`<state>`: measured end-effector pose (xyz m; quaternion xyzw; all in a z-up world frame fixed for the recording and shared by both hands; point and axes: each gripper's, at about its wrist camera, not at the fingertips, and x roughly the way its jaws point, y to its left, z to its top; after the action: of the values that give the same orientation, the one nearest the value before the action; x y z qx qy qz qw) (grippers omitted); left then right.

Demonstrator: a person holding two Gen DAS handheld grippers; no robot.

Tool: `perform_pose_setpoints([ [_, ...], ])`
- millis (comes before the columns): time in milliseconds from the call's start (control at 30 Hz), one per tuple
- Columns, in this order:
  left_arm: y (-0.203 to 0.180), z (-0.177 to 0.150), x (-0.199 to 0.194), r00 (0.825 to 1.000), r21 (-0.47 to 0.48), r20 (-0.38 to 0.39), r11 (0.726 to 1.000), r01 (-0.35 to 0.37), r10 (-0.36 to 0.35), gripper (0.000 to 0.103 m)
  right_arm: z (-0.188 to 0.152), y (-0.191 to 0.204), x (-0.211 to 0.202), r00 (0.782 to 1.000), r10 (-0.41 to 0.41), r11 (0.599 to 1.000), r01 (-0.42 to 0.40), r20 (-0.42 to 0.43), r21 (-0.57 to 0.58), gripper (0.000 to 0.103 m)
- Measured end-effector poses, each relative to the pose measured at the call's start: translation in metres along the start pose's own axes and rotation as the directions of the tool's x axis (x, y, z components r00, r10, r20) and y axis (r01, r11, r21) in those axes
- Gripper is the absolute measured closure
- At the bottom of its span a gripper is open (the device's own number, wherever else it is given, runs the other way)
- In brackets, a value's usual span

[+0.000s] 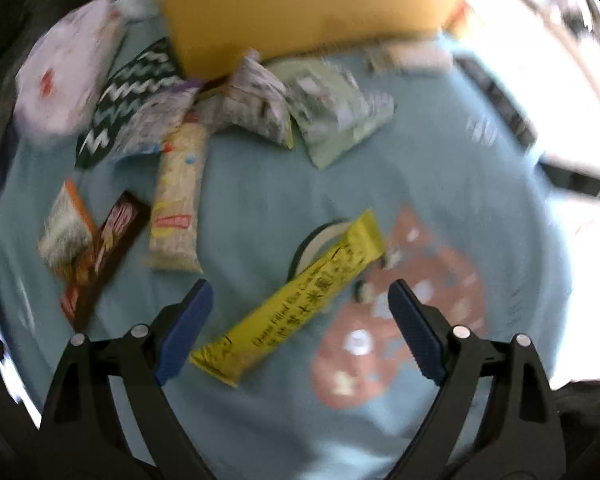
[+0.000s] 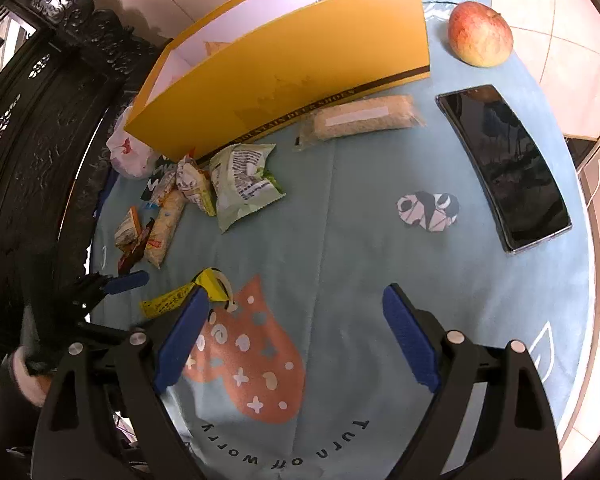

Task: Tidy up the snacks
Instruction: 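Grasp yellow cheese-filled rice cracker stick with the left tool, then grasp clear oat bar pack with the right tool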

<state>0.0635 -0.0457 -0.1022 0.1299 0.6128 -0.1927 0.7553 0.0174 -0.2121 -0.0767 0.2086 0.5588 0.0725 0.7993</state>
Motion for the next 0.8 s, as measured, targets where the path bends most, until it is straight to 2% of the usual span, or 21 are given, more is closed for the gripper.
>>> perform_pose_setpoints([
  [67, -0.006, 0.000, 0.012, 1.000, 0.055, -0.031, 0.999, 0.002, 0.000, 0.016, 0.000, -0.002, 0.001, 1.000, -0.003, 1.000, 0.003, -0.006, 0.008, 0.014],
  [100, -0.009, -0.004, 0.019, 0.999, 0.070, -0.053, 0.998, 0.004, 0.000, 0.027, 0.000, -0.004, 0.002, 1.000, -0.004, 1.000, 0.004, -0.010, 0.010, 0.014],
  [200, -0.012, -0.007, 0.021, 0.998, 0.070, -0.043, 0.997, -0.033, 0.036, 0.040, 0.000, -0.005, 0.003, 1.000, -0.007, 1.000, 0.007, -0.007, 0.006, 0.014],
  [233, -0.010, -0.006, 0.020, 0.998, 0.053, -0.041, 0.998, -0.040, 0.042, 0.061, 0.001, -0.004, 0.003, 1.000, -0.007, 1.000, 0.007, -0.007, 0.003, 0.014],
  [300, 0.001, -0.010, 0.011, 0.999, 0.008, -0.043, 1.000, -0.025, 0.025, 0.085, 0.001, -0.002, 0.006, 1.000, -0.004, 1.000, 0.004, -0.014, -0.004, 0.014],
  [500, 0.017, -0.005, -0.005, 1.000, -0.119, -0.023, 0.993, 0.001, -0.004, 0.085, 0.002, 0.007, 0.017, 0.999, 0.002, 1.000, -0.003, -0.048, -0.031, 0.014],
  [600, 0.033, -0.008, -0.023, 0.999, -0.183, -0.001, 0.982, 0.042, -0.043, 0.085, 0.005, 0.011, 0.017, 0.999, -0.021, 0.997, 0.019, -0.026, -0.069, 0.014],
  [733, 0.045, -0.008, -0.038, 0.997, -0.217, 0.024, 0.973, 0.075, -0.071, 0.085, 0.019, 0.013, 0.012, 0.991, -0.101, 0.981, 0.113, 0.083, -0.157, 0.014],
  [767, 0.045, -0.007, -0.040, 0.996, -0.228, 0.029, 0.970, 0.087, -0.082, 0.085, 0.024, 0.015, 0.012, 0.984, -0.137, 0.968, 0.157, 0.114, -0.195, 0.014],
  [800, 0.046, -0.005, -0.040, 0.995, -0.235, 0.030, 0.967, 0.096, -0.091, 0.085, 0.032, 0.017, 0.015, 0.969, -0.189, 0.939, 0.225, 0.157, -0.262, 0.014],
])
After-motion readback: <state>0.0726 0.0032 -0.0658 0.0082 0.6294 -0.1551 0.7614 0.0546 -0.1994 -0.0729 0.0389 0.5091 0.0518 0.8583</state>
